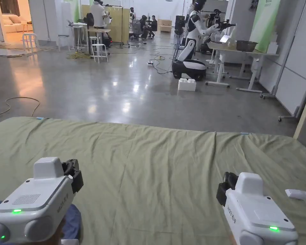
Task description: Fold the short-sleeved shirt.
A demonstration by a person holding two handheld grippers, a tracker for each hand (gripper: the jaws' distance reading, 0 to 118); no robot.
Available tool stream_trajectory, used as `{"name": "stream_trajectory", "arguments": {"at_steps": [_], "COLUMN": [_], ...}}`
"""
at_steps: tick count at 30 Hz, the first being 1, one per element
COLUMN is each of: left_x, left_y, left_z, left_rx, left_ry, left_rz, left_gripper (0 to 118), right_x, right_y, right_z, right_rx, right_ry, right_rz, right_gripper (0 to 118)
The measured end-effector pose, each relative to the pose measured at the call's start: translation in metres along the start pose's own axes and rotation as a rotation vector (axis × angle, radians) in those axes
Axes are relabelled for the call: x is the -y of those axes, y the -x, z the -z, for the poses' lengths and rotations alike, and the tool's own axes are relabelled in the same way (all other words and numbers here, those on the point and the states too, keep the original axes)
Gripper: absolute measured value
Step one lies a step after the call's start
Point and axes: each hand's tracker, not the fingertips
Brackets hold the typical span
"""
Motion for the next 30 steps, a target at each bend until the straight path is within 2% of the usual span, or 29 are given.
{"name": "stream_trajectory", "arguments": {"at_steps": [2,8,12,15,18,24,25,29,30], "left_x": [0.003,0.008,0.008,0.014,0.026,0.054,0.059,0.076,0.080], "left_y": [-0.002,-0.013,-0.005,0.009,0.033,0.108,0.122,0.162,0.169], "left_z": [0.000,-0.004,-0.012,-0.018,-0.025,-0.034,-0.033,-0.028,-0.026], "left_rx": [0.036,0.039,0.055,0.044,0.074,-0.049,-0.064,-0.145,-0.136], "left_ry": [0.004,0.004,0.051,0.154,0.322,0.616,0.652,0.736,0.734], "left_rz": [-0.048,0.013,0.060,0.102,0.130,0.141,0.127,0.128,0.127], "left_gripper": [4,4,4,4,4,10,15,93,99], "right_x": [0.003,0.000,0.000,0.004,0.009,0.022,0.024,0.032,0.035], "right_y": [0.005,0.011,0.012,0.013,0.019,0.032,0.035,0.045,0.047], "right_z": [-0.005,-0.012,-0.014,-0.014,-0.010,-0.003,-0.002,0.001,0.002], "right_rx": [0.005,-0.003,-0.022,-0.031,-0.041,-0.083,-0.092,-0.122,-0.127], "right_ry": [-0.037,-0.067,-0.050,-0.034,0.024,0.064,0.072,0.097,0.102], "right_rz": [-0.032,0.007,-0.019,-0.032,-0.083,-0.138,-0.142,-0.138,-0.141], "right_gripper": [7,7,7,7,7,7,7,7,7]}}
